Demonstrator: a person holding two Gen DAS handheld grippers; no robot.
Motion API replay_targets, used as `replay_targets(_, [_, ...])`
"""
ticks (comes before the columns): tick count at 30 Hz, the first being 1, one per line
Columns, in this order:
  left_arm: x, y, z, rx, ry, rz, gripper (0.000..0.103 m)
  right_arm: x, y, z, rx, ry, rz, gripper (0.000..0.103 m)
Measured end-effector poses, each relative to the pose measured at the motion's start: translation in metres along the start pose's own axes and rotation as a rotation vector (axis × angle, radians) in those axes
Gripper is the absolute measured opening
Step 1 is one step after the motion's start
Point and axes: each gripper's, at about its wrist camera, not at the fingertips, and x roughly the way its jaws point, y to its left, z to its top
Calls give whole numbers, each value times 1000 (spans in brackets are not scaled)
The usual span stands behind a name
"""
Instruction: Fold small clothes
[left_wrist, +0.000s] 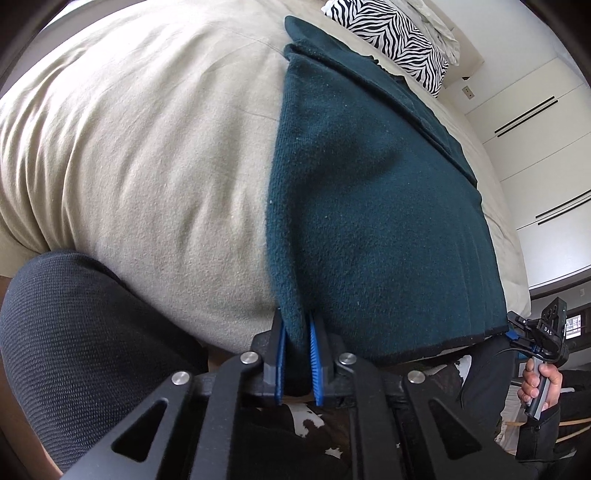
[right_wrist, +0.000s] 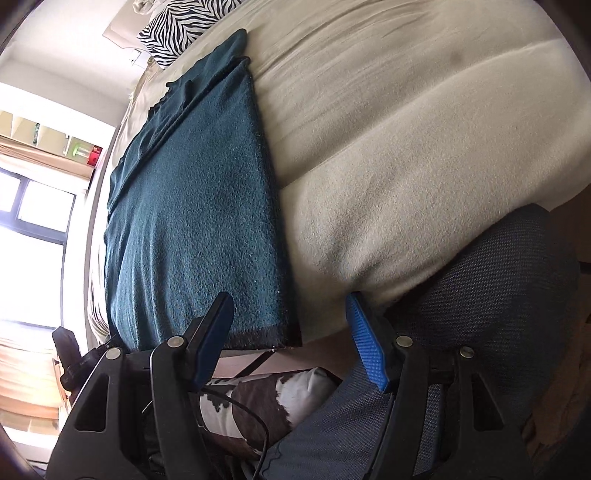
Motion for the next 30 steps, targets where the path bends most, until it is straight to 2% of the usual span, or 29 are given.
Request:
replay_targets(2, [-1,0,-1,4,0,-2,9,5,1,2,6,22,-1,49])
replay_targets(4, [-2,-2,-1,15,0,1,8,8,1,4,5,35,-5,33])
replay_targets(5, [-3,-2,-1,19,-2,2,8,9,1,4,2,42,0,30])
replay_targets(7, [-6,-3,-2,24,-5,-2,8,10,1,2,-5,50,16,15])
replay_targets(9, [-9,-4,-2,30,-12,-7,7,10,3,-2,-12,55,24,9])
replay_targets(13, [-16,-2,0,16,-22,-45,7,3,11,-6,-41,48,56,7])
replay_targets(19, [-38,4,9,-63,-72,-207,7,-18,29,4,-41,-11,194,7])
replay_targets(26, [-58,10,29,-185,-154,-386,7,-24,43,37,23,-80,361,7])
replay_targets(30, [-65,11,48,-235,-201,-440,7,-26,53,63,47,-127,420,7])
